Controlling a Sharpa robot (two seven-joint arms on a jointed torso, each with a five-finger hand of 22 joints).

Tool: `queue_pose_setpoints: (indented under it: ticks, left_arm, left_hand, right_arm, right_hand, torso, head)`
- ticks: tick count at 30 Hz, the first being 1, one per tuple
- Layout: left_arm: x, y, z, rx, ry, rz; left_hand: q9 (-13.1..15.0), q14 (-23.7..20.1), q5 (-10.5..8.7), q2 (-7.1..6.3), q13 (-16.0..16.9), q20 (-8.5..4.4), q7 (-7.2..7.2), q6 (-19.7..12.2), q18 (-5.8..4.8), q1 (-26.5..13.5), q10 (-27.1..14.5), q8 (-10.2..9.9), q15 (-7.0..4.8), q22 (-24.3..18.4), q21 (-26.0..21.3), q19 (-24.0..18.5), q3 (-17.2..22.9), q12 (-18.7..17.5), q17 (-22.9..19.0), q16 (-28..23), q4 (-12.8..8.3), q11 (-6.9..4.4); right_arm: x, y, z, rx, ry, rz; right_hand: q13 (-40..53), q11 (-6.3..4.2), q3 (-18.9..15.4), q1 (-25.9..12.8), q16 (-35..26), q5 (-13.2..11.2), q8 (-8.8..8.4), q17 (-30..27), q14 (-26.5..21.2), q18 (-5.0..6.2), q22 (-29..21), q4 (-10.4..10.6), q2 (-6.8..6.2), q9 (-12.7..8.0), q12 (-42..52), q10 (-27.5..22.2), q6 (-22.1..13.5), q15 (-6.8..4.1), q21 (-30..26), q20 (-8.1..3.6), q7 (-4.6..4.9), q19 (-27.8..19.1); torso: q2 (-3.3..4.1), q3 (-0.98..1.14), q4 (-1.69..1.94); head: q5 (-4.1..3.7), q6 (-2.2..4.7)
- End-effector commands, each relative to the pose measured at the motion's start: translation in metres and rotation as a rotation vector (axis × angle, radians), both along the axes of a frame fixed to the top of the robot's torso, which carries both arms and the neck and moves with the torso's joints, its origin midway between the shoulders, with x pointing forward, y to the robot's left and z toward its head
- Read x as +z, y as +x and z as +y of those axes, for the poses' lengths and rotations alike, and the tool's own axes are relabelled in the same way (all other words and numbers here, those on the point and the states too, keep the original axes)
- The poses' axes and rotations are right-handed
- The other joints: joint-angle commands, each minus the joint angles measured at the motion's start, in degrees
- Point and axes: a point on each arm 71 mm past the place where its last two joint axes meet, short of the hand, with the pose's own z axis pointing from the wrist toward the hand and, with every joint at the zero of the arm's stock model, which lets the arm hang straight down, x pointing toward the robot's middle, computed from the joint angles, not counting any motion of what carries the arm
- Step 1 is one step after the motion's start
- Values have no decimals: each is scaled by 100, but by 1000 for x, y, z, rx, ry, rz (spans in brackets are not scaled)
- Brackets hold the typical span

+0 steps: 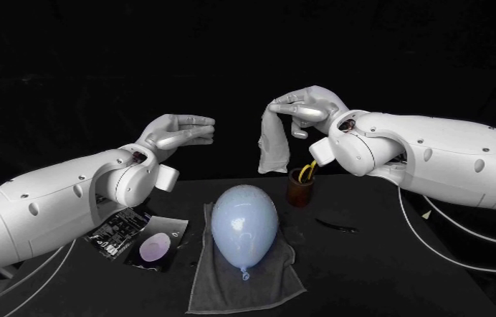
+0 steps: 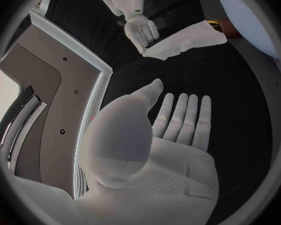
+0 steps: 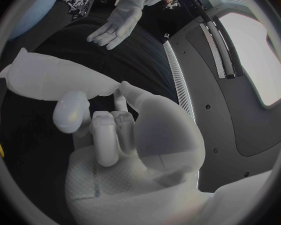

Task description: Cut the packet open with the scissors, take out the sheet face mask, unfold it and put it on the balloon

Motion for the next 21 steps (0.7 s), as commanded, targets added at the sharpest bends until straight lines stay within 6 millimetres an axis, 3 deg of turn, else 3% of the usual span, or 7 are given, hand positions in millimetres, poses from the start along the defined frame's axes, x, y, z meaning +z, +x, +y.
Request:
queue_pose_setpoints:
  ticks: [1, 5, 7, 15, 18, 19, 21]
  left_arm:
    - [7, -5, -3, 36, -27, -32]
    - [7, -13, -14, 1, -65, 10]
    - [7, -15, -20, -13, -95, 42]
    - [2, -20, -48, -78, -210, 177]
    - [0, -22, -60, -110, -242, 234]
    - [-1, -23, -64, -121, -249, 250]
    - [-1, -25, -69, -139, -258, 268]
  left_hand:
    - [22, 703, 31, 45, -2, -71, 222, 186, 301, 49, 251, 86, -180, 141, 330, 555, 166, 79, 127, 372, 3, -86]
    - [1, 1650, 12, 23, -23, -409, 156, 308, 321, -89, 695, 114, -452, 442, 958, 1284, 407, 73, 167, 594, 116, -235]
    - [-12, 1715, 17, 1, -26, -431, 148, 315, 308, -199, 847, 105, -456, 436, 962, 1250, 546, 9, 74, 334, 246, -255]
    - [-7, 1875, 19, -46, -33, -305, 150, 353, 317, -661, 1278, 137, -402, 98, 529, 1185, 913, -454, -140, -419, 1002, -260]
    - [-12, 1652, 10, -4, -30, -184, 231, 347, 317, -996, 1283, 134, -297, -76, 259, 1001, 828, -630, -257, -725, 1456, -186]
    - [-18, 1587, 18, 39, -26, -137, 278, 345, 331, -1199, 1279, 129, -252, -150, 158, 983, 737, -720, -316, -860, 1753, -156]
    - [-21, 1636, 16, 72, -23, -123, 279, 348, 336, -1304, 1314, 131, -256, -207, 92, 1031, 663, -792, -353, -938, 1950, -142]
  right_arm:
    - [8, 0, 2, 18, -95, -93]
    - [12, 1, 4, 29, -161, -144]
    - [13, 2, 6, 32, -193, -161]
    - [14, 5, 16, 36, -346, -223]
    - [13, 5, 21, 40, -404, -247]
    - [13, 6, 23, 42, -420, -252]
    - [13, 6, 27, 46, -445, -258]
  right_hand:
    - [1456, -49, 61, -22, 24, 33, 36, 1467, 589, 81, 544, -22, 36, 169, 7, 567, 53, -37, 27, -16, -29, 39]
    - [1455, -48, 68, -29, 26, 33, 38, 1472, 590, 79, 548, -29, 29, 171, 6, 567, 51, -37, 37, -16, -28, 43]
    - [1458, -48, 75, -36, 25, 33, 40, 1470, 589, 78, 549, -37, 22, 174, 10, 569, 50, -36, 38, -16, -27, 43]
    - [1457, -47, 91, -43, 28, 33, 45, 1477, 591, 74, 558, -54, 11, 178, 8, 568, 47, -36, 60, -16, -27, 51]
    - [1458, -47, 92, -44, 27, 33, 45, 1474, 590, 74, 558, -56, 10, 178, 9, 568, 47, -36, 59, -16, -27, 51]
    - [1460, -47, 93, -45, 26, 34, 45, 1472, 590, 72, 562, -57, 9, 179, 12, 570, 47, -36, 72, -16, -27, 56]
    - [1460, -47, 93, -45, 26, 34, 45, 1472, 590, 72, 562, -57, 9, 179, 12, 570, 47, -36, 72, -16, -27, 56]
  torso:
    - [-3, -8, 1]
    - [0, -12, 3]
    - [2, -14, 10]
    - [9, -6, -5]
    - [11, 1, -9]
    - [11, 2, -10]
    - [13, 3, -8]
  head:
    - [-15, 17]
    - [-22, 30]
    - [-7, 21]
    - [44, 38]
    - [55, 28]
    - [54, 29]
    - [50, 19]
